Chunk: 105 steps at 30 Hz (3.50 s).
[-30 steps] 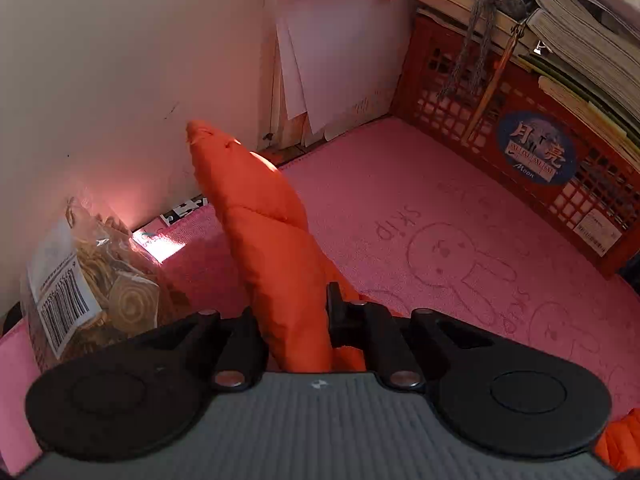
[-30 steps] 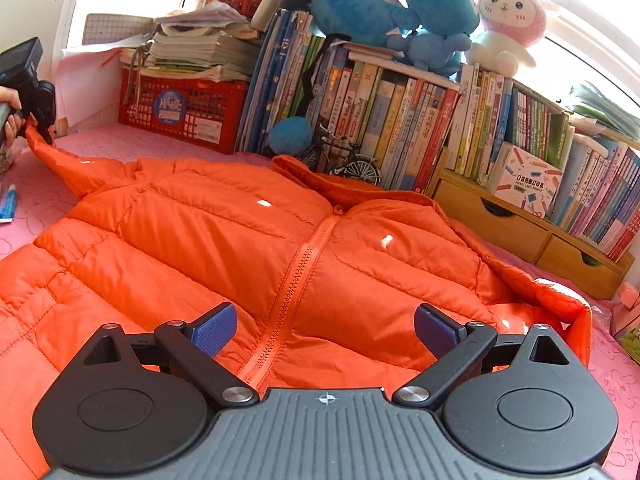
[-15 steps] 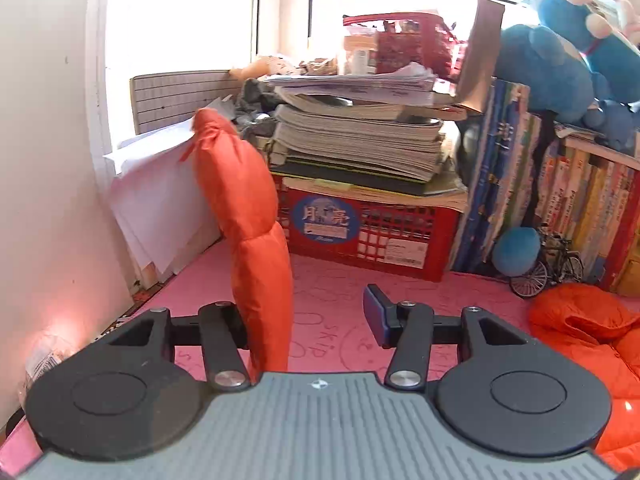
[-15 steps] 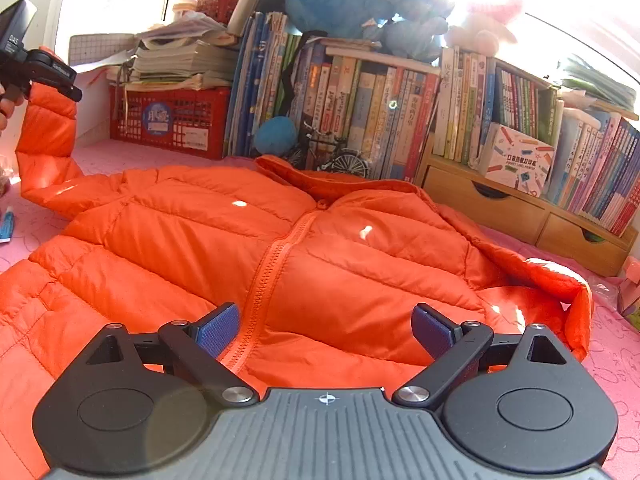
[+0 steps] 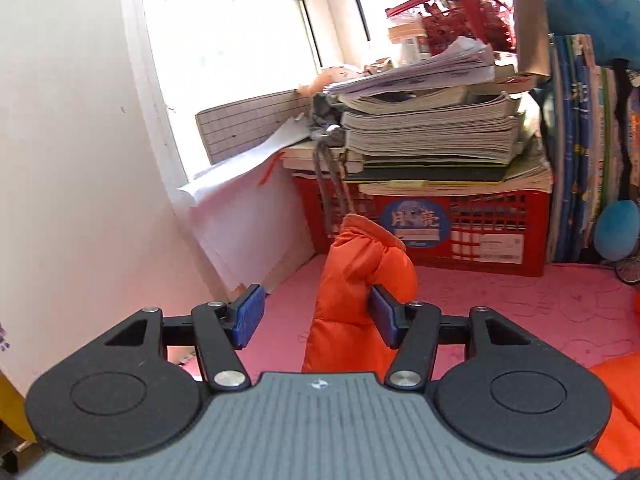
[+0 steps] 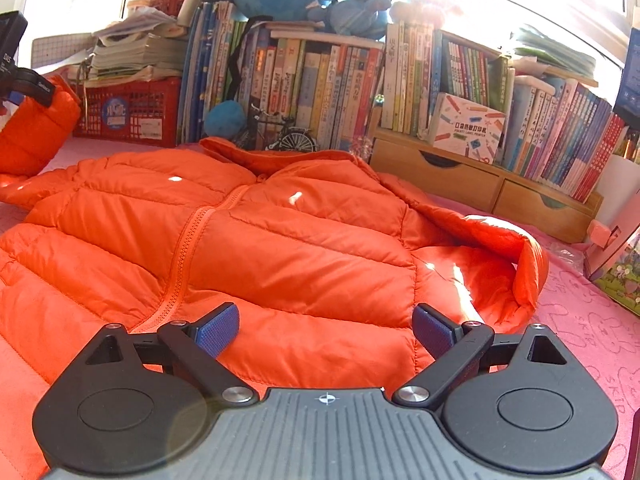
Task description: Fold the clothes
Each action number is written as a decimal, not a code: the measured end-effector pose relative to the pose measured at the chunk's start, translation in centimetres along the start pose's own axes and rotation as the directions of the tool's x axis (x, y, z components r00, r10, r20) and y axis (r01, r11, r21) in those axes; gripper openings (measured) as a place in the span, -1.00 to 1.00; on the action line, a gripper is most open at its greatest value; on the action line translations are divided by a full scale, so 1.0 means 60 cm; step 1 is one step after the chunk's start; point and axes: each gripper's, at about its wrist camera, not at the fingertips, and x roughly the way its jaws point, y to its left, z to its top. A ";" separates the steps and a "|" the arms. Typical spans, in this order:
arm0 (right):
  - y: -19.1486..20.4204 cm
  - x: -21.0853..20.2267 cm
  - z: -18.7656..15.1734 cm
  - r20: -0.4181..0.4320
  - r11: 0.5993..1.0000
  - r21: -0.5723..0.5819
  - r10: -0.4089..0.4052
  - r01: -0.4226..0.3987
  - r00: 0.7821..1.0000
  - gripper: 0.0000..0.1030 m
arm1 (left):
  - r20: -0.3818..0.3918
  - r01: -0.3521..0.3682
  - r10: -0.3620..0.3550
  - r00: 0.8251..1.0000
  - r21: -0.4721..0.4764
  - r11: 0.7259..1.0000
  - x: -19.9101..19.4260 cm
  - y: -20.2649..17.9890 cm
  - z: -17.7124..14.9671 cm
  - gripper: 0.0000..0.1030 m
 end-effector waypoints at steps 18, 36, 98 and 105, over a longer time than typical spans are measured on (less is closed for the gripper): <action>-0.137 0.136 0.124 0.059 0.968 0.058 -0.246 0.243 0.967 0.88 | -0.080 0.444 -0.437 0.896 0.207 0.872 -0.121 -0.224 -0.088 0.14; -0.529 0.062 0.007 -0.332 0.645 0.491 -0.483 0.585 0.811 -0.23 | -0.151 0.445 -0.423 0.893 0.167 0.880 -0.082 -0.244 -0.147 0.38; -0.031 0.282 0.218 0.191 0.959 -0.276 -0.010 0.063 0.982 -0.75 | -0.292 0.666 -0.736 0.610 -0.315 0.677 0.176 -0.304 0.024 -0.32; 0.009 0.283 0.251 0.568 0.806 -0.430 -0.108 0.406 0.816 -0.70 | 0.003 0.596 -0.596 0.803 -0.020 0.803 0.063 -0.296 0.059 -0.37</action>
